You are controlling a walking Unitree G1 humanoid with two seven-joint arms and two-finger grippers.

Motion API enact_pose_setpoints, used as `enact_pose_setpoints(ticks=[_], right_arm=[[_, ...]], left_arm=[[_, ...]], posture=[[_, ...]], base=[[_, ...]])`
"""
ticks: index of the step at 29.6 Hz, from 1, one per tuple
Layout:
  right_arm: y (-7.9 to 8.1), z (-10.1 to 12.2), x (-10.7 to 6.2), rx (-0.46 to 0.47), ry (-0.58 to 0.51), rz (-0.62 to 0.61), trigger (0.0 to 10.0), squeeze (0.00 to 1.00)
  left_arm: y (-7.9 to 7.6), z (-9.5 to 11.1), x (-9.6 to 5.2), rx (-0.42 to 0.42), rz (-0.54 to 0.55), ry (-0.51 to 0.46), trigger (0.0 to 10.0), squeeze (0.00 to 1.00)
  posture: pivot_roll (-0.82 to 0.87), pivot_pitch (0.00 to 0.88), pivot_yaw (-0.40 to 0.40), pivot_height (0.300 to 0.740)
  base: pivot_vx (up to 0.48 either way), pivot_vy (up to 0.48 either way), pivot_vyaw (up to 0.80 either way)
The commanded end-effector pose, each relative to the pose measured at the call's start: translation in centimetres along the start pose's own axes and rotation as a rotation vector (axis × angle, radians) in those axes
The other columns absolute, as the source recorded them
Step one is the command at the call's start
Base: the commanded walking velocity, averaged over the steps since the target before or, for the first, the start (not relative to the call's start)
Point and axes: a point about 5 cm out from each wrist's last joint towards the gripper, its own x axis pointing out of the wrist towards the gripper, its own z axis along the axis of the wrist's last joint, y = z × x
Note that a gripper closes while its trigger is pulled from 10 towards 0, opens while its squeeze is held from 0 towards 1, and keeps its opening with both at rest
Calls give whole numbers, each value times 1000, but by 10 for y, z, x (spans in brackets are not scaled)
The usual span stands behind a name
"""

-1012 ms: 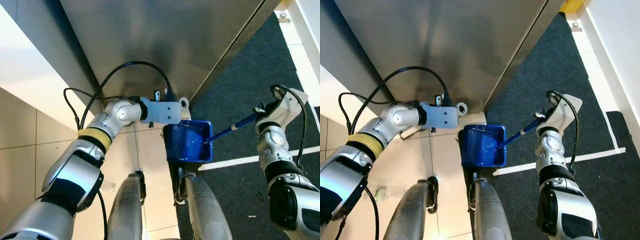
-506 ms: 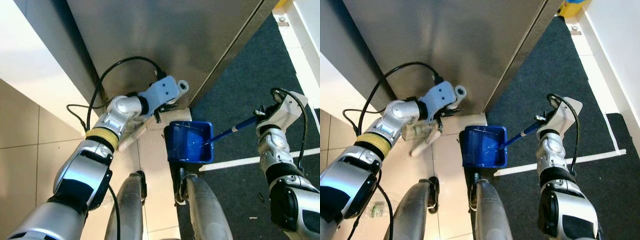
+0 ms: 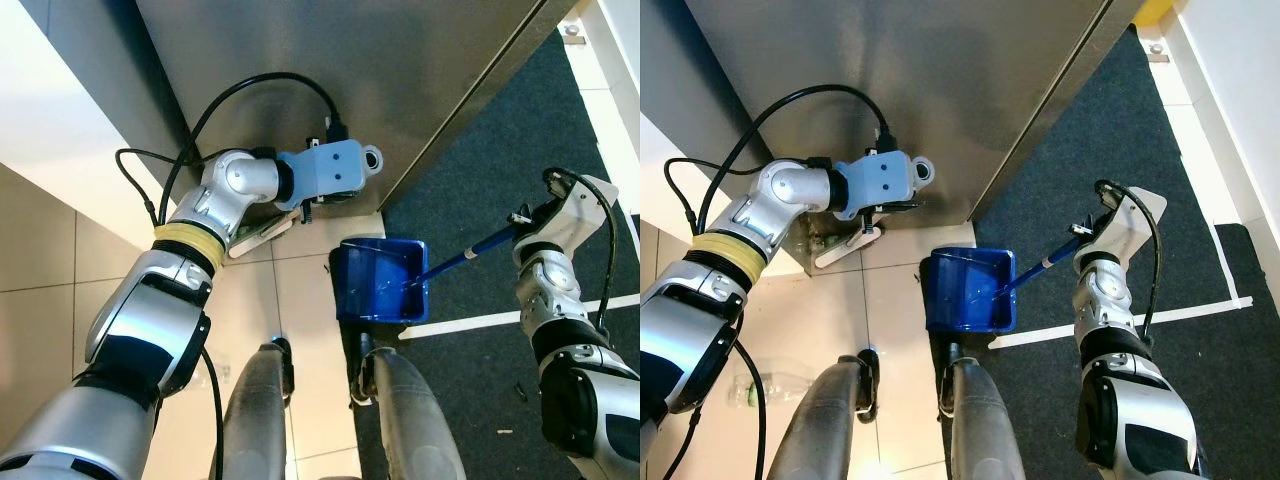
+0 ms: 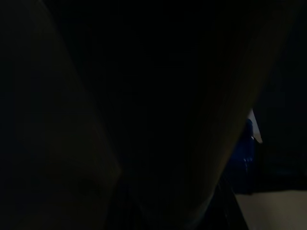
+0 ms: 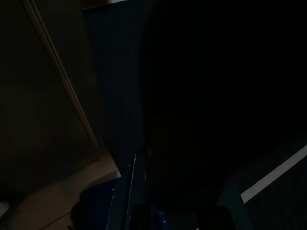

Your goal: Sweep floor

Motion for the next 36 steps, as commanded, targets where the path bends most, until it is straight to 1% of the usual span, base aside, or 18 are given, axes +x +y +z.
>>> enact_pose_setpoints(ticks=[1,5,6,7,9,11,15,17,19,21,22,23,24,25,26,29,34,36], right_arm=[[-16,-36,-12,-44,152,-35,10000,0],[-17,-35,-12,-40,152,-36,10000,0],[-17,-35,-11,-38,152,-36,10000,0],[-16,-33,-10,-34,150,-35,10000,0],[-16,-32,-9,-31,148,-34,10000,0],[-15,-31,-9,-30,146,-32,10000,0],[-14,-31,-9,-29,145,-29,10000,0],[-14,-31,-9,-28,145,-30,10000,0],[-14,-30,-9,-28,145,-30,10000,0],[-14,-31,-9,-27,146,-29,10000,0],[-14,-31,-9,-28,147,-29,10000,0],[-14,-31,-9,-28,147,-29,10000,0],[-14,-32,-9,-28,150,-28,10000,0],[-14,-32,-9,-28,150,-28,10000,0],[-13,-34,-10,-28,153,-26,10000,0],[-13,-34,-10,-27,155,-26,10000,0],[-14,-35,-10,-27,155,-27,10000,0],[-15,-34,-10,-28,155,-27,10000,0]], left_arm=[[8,11,-6,21,1,-37,10000,0],[12,13,-11,0,-15,-57,10000,0],[15,18,-13,-36,-21,-94,10000,0],[24,36,-19,-176,-60,-237,10000,0],[26,50,-26,-262,-138,-336,10000,0],[29,54,-32,-293,-168,-371,10000,0],[40,52,-45,-345,-142,-381,10000,0],[48,43,-53,-322,-92,-323,10000,0],[50,40,-56,-302,-75,-292,10000,0],[50,22,-61,-181,-41,-108,10000,0],[47,15,-63,-152,-55,-38,10000,0],[47,15,-63,-152,-55,-38,10000,0],[41,7,-65,-137,-80,23,10000,0],[41,7,-65,-137,-80,23,10000,0],[28,-4,-65,-141,-135,82,10000,0],[20,-7,-64,-135,-161,103,10000,0],[19,-11,-62,-120,-138,108,10000,0],[19,-17,-62,-80,-126,148,10000,0]], posture=[[68,323,-121,740],[77,319,-121,740],[77,318,-120,740],[79,315,-120,740],[83,318,-122,740],[82,318,-122,740],[82,317,-123,740],[84,320,-124,740],[84,320,-124,740],[86,321,-125,740],[88,323,-126,740],[88,323,-126,740],[89,323,-126,740],[89,323,-126,740],[87,323,-125,740],[86,325,-126,740],[85,326,-127,740],[84,325,-128,740]], base=[[0,0,0],[0,0,0],[0,0,0],[0,0,0],[0,0,0],[0,0,0],[0,0,0],[0,0,0],[0,0,0],[0,0,0],[0,0,0],[0,0,0],[0,0,0],[0,0,0],[0,0,0],[0,0,0],[0,0,0],[0,0,0]])
